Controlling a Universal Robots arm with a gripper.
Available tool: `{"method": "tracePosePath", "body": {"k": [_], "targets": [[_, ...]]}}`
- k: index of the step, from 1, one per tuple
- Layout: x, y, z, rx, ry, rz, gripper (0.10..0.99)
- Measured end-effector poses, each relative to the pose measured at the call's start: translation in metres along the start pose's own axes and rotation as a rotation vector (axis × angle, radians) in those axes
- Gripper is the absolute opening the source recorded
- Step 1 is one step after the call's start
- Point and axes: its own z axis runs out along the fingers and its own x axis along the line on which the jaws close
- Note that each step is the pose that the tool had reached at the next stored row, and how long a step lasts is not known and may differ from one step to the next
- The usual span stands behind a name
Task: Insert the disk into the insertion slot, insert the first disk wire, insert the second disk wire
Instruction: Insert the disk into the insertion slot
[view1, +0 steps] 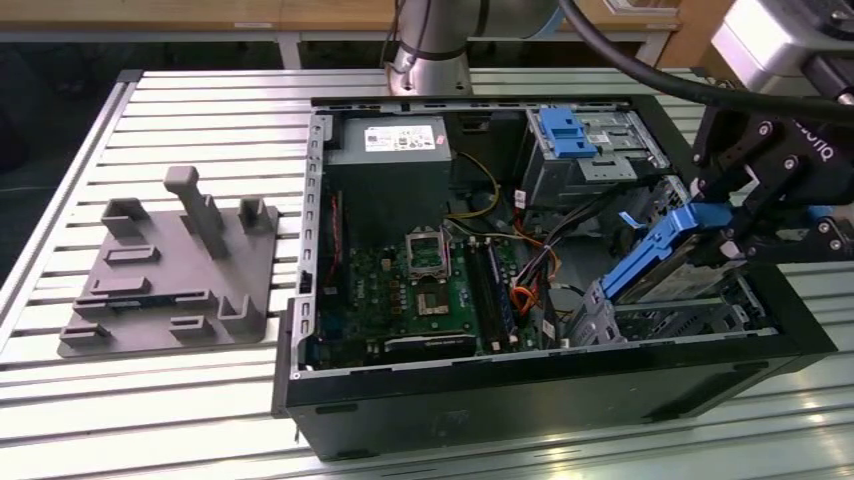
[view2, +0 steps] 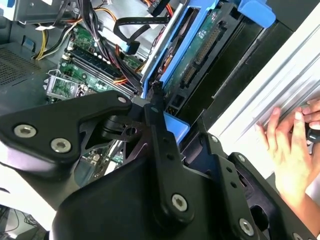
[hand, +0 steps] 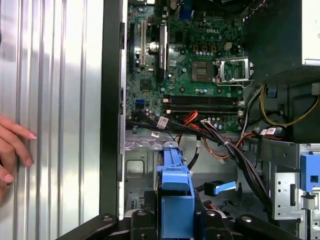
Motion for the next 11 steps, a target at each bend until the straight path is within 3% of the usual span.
{"method": "tracePosePath", "body": {"k": [3,5,6,9,11], "targets": [[0.0010,-0.0002,0.0054,0.000,-0.0001,0.000,0.373],[0.0011,-0.0002,0.0065,0.000,0.0001,0.000,0.490],[0.0011,-0.0002,0.0065,0.000,0.0002,0.000,0.490],[0.0011,-0.0003,0.0068,0.000,-0.0001,0.000,0.616],[0.0011,-0.0003,0.0069,0.000,-0.0001,0.000,0.616]]}}
